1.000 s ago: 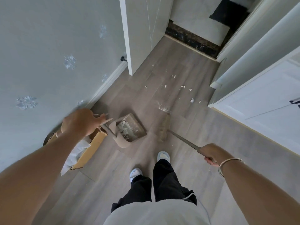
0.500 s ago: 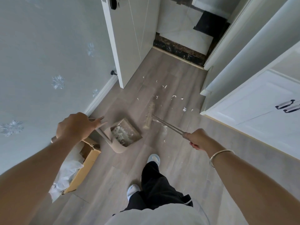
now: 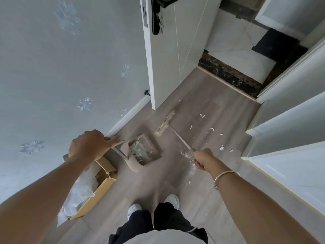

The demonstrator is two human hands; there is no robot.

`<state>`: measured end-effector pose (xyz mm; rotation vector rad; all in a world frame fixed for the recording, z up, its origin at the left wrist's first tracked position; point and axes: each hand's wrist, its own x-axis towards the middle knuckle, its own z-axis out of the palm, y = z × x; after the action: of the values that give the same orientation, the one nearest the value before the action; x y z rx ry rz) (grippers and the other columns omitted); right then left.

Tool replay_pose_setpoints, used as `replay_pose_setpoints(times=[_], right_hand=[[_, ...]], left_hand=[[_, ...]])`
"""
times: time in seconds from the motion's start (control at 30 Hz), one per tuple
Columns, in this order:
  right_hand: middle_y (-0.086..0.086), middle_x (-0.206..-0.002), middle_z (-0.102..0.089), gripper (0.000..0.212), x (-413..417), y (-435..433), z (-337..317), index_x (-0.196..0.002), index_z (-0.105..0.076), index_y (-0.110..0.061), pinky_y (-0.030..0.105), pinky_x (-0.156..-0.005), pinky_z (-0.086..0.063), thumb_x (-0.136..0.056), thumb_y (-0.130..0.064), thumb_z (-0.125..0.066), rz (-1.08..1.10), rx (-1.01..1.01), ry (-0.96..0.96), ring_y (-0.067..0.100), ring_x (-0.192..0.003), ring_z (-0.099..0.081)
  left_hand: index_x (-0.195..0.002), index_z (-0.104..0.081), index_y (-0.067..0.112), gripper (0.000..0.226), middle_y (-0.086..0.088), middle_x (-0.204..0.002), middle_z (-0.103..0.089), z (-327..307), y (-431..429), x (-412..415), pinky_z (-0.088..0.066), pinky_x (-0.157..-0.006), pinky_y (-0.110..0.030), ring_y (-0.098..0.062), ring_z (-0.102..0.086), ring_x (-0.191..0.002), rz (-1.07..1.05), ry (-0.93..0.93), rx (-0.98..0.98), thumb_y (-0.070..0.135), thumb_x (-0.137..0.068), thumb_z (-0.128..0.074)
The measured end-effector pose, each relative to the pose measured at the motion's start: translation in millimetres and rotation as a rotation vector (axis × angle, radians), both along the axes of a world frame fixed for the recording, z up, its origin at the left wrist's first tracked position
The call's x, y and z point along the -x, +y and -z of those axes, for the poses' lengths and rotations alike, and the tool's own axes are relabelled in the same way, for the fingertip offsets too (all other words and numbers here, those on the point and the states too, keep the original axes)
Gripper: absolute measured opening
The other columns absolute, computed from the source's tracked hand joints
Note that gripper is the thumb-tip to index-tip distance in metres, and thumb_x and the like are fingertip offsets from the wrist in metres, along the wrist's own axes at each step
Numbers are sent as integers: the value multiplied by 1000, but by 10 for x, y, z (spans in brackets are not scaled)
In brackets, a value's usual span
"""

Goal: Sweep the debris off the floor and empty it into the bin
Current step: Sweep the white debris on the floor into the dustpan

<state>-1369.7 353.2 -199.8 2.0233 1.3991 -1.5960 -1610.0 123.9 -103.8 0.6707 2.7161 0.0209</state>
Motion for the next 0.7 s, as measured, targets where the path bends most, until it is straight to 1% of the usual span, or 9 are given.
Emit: replay_pose_setpoints(times=[0.07,0.17,0.23,0.3,0.43,0.5,0.57,0.6,0.7], right_hand=[[1,-36,-47,36,184,75,38,-66,-50,-7,6,-27,-24,-92,-30,-60,-6,39,20,4,-16,-31],[2,-44,-47,37,409,147,158,-64,-51,-8,8,-27,-24,-93,-29,-58,-27,43,23,5,-17,-32],[4,-50,-49,39,532,163,219,-63,-53,-8,10,-28,-26,-93,-31,-57,-33,37,10,7,-23,-36],[5,-51,-50,39,660,180,292,-62,-54,-8,11,-30,-28,-93,-32,-57,-26,44,-9,10,-29,-38],[7,-50,-48,39,824,203,342,-61,-51,-7,9,-30,-27,-93,-30,-57,68,61,-37,9,-22,-33],[9,-50,-47,47,898,212,366,-53,-50,-7,11,-31,-27,-92,-32,-55,99,69,-84,15,-29,-35],[11,-50,-47,56,922,205,383,-40,-49,-7,16,-33,-30,-90,-32,-54,88,113,-138,18,-33,-38],[10,-50,-47,54,929,200,396,-40,-50,-7,16,-33,-30,-89,-29,-54,107,147,-147,18,-31,-39],[6,-56,-50,26,883,154,362,-64,-52,-11,9,-35,-32,-87,-21,-56,244,182,-134,11,-23,-39]], left_hand=[[-47,-49,11,67,-2,-44,-49,10,133,117,-39,-50,-25,-18,-50,-43,1,5,16,69,-81,-53],[-50,-54,10,67,-3,-45,-53,17,288,340,-41,-52,-25,-20,-54,-44,27,17,28,71,-78,-55],[-51,-57,9,67,-5,-47,-57,35,361,488,-42,-53,-26,-21,-57,-47,51,21,38,69,-79,-55],[-51,-57,8,66,-4,-46,-55,83,457,673,-43,-54,-27,-21,-58,-48,92,17,43,67,-81,-56],[-53,-58,7,65,-4,-47,-55,99,701,1002,-40,-52,-25,-20,-55,-47,185,-2,50,64,-84,-55],[-56,-60,5,64,-6,-49,-56,106,819,1173,-32,-50,-23,-17,-51,-46,234,4,71,62,-85,-56],[-56,-59,6,64,-6,-49,-55,129,926,1319,-33,-50,-23,-18,-51,-45,273,5,73,63,-84,-57],[-54,-57,7,64,-5,-48,-54,148,985,1407,-34,-50,-23,-19,-52,-45,298,0,72,63,-83,-57],[-50,-50,9,66,-4,-47,-54,195,1135,1594,-37,-51,-24,-22,-54,-46,378,-25,69,67,-82,-55]])
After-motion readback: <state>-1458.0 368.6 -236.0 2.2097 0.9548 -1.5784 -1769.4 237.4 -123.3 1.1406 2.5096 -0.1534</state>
